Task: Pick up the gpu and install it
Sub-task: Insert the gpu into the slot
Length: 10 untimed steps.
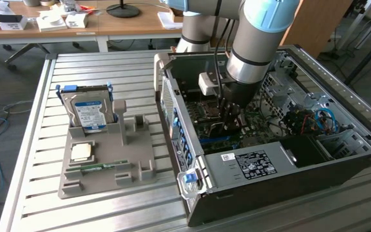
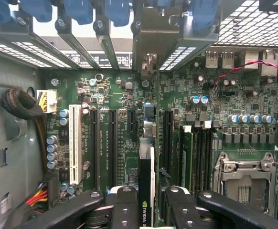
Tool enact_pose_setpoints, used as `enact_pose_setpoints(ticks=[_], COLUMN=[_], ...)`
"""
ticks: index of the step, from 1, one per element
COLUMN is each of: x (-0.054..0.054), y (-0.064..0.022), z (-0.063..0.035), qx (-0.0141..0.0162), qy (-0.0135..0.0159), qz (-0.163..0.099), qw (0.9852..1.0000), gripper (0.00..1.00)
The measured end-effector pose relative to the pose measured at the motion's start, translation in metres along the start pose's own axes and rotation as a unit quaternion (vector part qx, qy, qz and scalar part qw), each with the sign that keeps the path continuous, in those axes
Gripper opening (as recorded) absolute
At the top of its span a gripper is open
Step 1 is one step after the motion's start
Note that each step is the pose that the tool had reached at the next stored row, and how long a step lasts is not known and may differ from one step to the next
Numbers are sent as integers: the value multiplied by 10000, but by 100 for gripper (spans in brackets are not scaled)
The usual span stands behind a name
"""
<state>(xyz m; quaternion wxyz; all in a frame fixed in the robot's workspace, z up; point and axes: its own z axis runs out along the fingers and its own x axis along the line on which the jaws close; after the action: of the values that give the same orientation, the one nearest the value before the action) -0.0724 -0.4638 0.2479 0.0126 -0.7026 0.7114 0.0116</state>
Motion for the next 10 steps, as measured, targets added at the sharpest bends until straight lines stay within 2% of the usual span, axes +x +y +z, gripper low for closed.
enact_pose_setpoints(ticks=[10], x=[1], y=[1], z=[24], qx=[1], qy=[1], qz=[18], qw=[10000], gripper=[26])
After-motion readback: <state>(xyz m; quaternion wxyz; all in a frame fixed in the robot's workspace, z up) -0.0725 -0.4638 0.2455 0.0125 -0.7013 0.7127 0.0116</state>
